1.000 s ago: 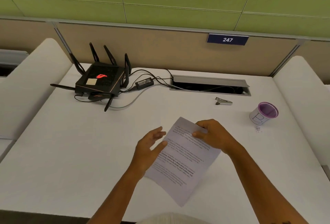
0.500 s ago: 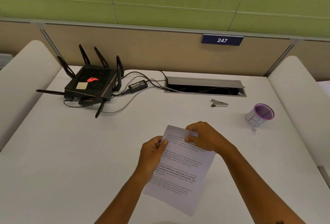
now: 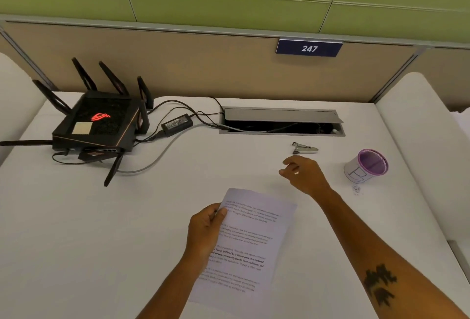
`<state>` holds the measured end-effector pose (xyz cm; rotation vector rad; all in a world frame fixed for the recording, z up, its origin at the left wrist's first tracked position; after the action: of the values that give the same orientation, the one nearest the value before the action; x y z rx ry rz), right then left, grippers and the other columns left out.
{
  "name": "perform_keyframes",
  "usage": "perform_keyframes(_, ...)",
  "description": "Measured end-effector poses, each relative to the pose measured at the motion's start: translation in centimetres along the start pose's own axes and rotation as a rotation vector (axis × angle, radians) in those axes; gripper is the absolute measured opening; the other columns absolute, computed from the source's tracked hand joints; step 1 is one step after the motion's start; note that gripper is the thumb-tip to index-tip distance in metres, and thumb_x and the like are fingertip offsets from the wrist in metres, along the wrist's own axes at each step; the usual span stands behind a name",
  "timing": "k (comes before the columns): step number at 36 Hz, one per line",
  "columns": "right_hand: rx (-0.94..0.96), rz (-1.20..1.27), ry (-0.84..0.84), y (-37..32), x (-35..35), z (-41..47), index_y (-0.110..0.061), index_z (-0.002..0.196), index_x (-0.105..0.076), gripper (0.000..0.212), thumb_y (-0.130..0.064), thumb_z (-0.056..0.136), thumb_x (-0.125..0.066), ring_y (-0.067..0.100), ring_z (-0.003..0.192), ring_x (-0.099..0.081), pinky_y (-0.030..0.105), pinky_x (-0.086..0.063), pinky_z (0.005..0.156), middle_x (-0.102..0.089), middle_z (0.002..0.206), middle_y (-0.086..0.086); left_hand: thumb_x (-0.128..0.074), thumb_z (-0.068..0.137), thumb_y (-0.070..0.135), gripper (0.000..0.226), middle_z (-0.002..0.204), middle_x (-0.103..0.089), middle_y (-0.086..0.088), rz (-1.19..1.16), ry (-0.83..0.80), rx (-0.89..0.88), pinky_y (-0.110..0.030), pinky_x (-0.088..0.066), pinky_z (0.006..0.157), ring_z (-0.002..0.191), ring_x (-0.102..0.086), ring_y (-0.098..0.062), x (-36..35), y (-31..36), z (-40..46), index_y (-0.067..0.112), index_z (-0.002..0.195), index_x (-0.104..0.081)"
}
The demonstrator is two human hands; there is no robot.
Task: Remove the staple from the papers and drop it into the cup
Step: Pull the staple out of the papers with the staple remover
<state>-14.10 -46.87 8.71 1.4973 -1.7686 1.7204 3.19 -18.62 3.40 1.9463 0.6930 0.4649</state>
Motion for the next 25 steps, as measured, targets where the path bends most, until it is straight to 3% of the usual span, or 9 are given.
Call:
perform_keyframes(5,-0.021,-0.194,0.104,2.4,1.6,4.0,-0.012,0.142,-0.058,0.061,-0.022,0.088,-0.084,0.031,0.136,-0.052,0.044,-0.045,0.11,-0.058,0.145,0.011,-0.065,0.107,0.033,0.017,0.1,-0.085,0.01,-0.001,-0.001,0.026,-0.028,-0.067,0.071,0.088,-0.082,-0.013,-0.5,-0.7,1.4,0.038,0.108,-0.081)
perform_keyframes(8,-0.057,-0.329,0.099,3.1,2.1,6.1,-0.015,0.152,-0.046,0.076,-0.027,0.088,-0.084,0.034,0.146,-0.041,0.051,-0.042,0.115,-0.043,0.158,0.013,-0.063,0.107,0.033,0.017,0.1,-0.085,0.009,0.033,-0.008,0.033,-0.034,-0.069,0.074,0.087,-0.082,-0.015,-0.8,-1.2,2.3,0.037,0.109,-0.08)
perform_keyframes(11,-0.069,-0.406,0.062,3.7,2.1,7.8,-0.017,0.158,-0.038,0.082,-0.03,0.089,-0.082,0.033,0.151,-0.034,0.052,-0.038,0.119,-0.035,0.165,0.011,-0.062,0.108,0.034,0.018,0.099,-0.085,0.013,0.062,-0.013,0.027,-0.03,-0.068,0.072,0.087,-0.082,-0.013,-1.1,-1.3,3.1,0.039,0.107,-0.079)
perform_keyframes(17,-0.063,-0.465,-0.028,4.5,1.3,10.1,-0.021,0.16,-0.036,0.077,-0.031,0.095,-0.076,0.033,0.153,-0.031,0.052,-0.035,0.12,-0.034,0.166,0.01,-0.062,0.108,0.032,0.017,0.101,-0.083,0.019,0.094,-0.022,0.027,-0.024,-0.066,0.071,0.09,-0.081,-0.008,-1.5,-1.5,4.3,0.039,0.109,-0.078)
perform_keyframes(25,-0.048,-0.415,0.006,5.3,1.1,11.5,-0.017,0.145,-0.056,0.049,-0.027,0.099,-0.07,0.032,0.14,-0.043,0.049,-0.039,0.113,-0.048,0.152,0.01,-0.063,0.108,0.028,0.02,0.105,-0.084,0.017,0.08,-0.025,0.044,-0.024,-0.066,0.076,0.095,-0.081,-0.007,-1.8,-2.0,4.7,0.039,0.111,-0.079)
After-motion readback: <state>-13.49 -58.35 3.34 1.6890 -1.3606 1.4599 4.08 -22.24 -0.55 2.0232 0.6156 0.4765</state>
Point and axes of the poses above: each hand's wrist, its own z-axis towards the middle knuckle, its own x-axis out of the back of the hand, y = z × x, the point moved 8 cm from there along z, towards the middle knuckle
